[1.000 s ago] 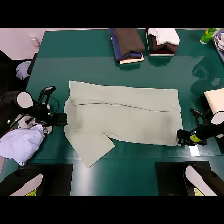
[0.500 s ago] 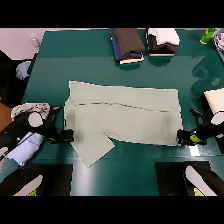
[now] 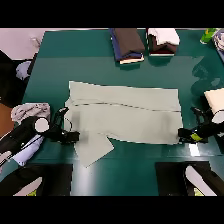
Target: Fold the shirts.
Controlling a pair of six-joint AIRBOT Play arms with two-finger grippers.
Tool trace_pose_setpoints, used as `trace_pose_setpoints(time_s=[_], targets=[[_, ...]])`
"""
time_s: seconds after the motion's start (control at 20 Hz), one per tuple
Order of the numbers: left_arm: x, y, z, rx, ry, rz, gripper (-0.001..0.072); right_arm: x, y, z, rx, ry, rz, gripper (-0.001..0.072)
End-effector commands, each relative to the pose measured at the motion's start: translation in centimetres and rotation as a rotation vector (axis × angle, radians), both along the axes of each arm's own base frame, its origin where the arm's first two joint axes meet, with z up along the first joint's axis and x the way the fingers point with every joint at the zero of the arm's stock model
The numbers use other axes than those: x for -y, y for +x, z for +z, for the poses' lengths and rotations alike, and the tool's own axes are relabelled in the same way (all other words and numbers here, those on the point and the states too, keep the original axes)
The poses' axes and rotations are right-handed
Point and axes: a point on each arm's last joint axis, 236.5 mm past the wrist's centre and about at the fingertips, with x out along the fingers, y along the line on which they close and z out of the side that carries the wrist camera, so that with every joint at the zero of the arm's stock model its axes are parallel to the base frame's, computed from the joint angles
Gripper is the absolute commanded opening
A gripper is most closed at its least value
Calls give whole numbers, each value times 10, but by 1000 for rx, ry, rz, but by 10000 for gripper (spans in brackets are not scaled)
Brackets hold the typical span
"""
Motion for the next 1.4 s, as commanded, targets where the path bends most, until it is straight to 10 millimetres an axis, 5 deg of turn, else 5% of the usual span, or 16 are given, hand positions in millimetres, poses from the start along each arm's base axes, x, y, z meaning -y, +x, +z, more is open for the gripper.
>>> trace_pose_setpoints(time_s=[0.0, 0.1, 0.35, 0.45, 0.6, 0.75, 1.1, 1.35], targets=[[-13, 2, 18, 24, 61, -60, 22, 3, 8, 19, 9, -3, 13, 18], [-24, 4, 40, 91, 91, -76, 22, 4, 11, 32, 24, -7, 27, 18], [-30, -32, 77, 101, 56, -97, 23, 2, 4, 65, 149, -51, 43, 18], [-27, -29, 95, 136, 41, -126, 23, 6, 2, 74, 193, -87, 45, 17], [-22, 12, 131, 327, 28, -120, 23, 9, 10, 87, 245, -105, 44, 17], [-31, 59, 153, 487, 90, -97, 23, 18, 39, 101, 278, -115, 39, 16], [-23, 178, 124, 527, 191, -116, 23, 35, 142, 107, 322, -66, 21, 16], [-36, 241, 105, 546, 200, -46, 24, 17, 212, 88, 317, -41, 83, 17]])
